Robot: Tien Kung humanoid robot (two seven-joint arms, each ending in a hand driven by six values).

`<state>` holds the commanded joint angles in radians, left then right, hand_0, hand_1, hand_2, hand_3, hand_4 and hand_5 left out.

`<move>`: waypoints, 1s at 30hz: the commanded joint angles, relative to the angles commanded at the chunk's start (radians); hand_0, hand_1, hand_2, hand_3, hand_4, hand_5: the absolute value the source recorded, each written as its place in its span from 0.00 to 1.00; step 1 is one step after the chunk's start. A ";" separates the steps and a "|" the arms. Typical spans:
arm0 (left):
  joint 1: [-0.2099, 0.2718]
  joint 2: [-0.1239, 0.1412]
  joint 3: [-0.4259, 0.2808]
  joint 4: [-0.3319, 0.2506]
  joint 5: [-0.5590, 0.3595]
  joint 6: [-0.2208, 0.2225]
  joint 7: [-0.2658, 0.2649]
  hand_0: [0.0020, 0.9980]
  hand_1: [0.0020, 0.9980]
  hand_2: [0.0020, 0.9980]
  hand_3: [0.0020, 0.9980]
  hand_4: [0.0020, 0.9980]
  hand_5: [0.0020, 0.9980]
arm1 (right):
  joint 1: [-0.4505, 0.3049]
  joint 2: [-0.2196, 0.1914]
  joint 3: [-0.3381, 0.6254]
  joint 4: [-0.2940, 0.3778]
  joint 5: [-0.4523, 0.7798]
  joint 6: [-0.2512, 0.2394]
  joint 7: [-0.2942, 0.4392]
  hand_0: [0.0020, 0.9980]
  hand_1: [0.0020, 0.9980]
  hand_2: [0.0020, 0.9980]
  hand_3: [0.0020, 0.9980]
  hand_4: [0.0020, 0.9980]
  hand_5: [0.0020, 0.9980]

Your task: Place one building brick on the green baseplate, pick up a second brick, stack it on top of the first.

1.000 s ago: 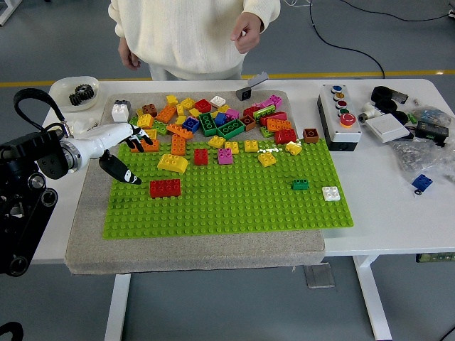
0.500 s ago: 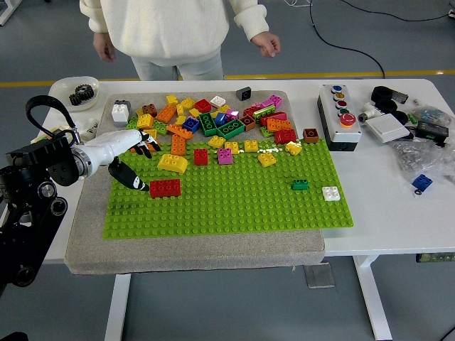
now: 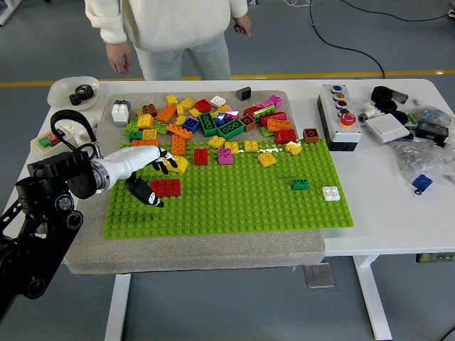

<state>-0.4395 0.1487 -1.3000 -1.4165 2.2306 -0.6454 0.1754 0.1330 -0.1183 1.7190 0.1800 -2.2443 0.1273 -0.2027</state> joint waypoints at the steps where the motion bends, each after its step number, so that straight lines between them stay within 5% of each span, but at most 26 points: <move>1: -0.002 0.000 0.003 0.005 0.002 0.000 -0.006 0.84 0.73 0.68 0.74 1.00 0.11 | 0.001 0.000 0.000 0.000 0.001 0.000 0.000 0.75 0.66 0.73 0.62 0.83 0.29; 15: -0.042 0.011 0.024 0.074 0.029 0.025 -0.100 0.84 0.73 0.67 0.74 0.99 0.11 | 0.003 0.001 -0.006 0.000 0.007 0.000 0.001 0.75 0.66 0.73 0.62 0.83 0.29; 30: -0.078 0.042 0.039 0.123 0.038 0.066 -0.165 0.82 0.70 0.56 0.60 0.92 0.07 | 0.005 0.000 -0.006 0.000 0.006 0.000 0.002 0.75 0.66 0.73 0.62 0.83 0.29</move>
<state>-0.5179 0.1911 -1.2606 -1.2939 2.2689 -0.5798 0.0105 0.1378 -0.1180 1.7133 0.1800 -2.2381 0.1272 -0.2010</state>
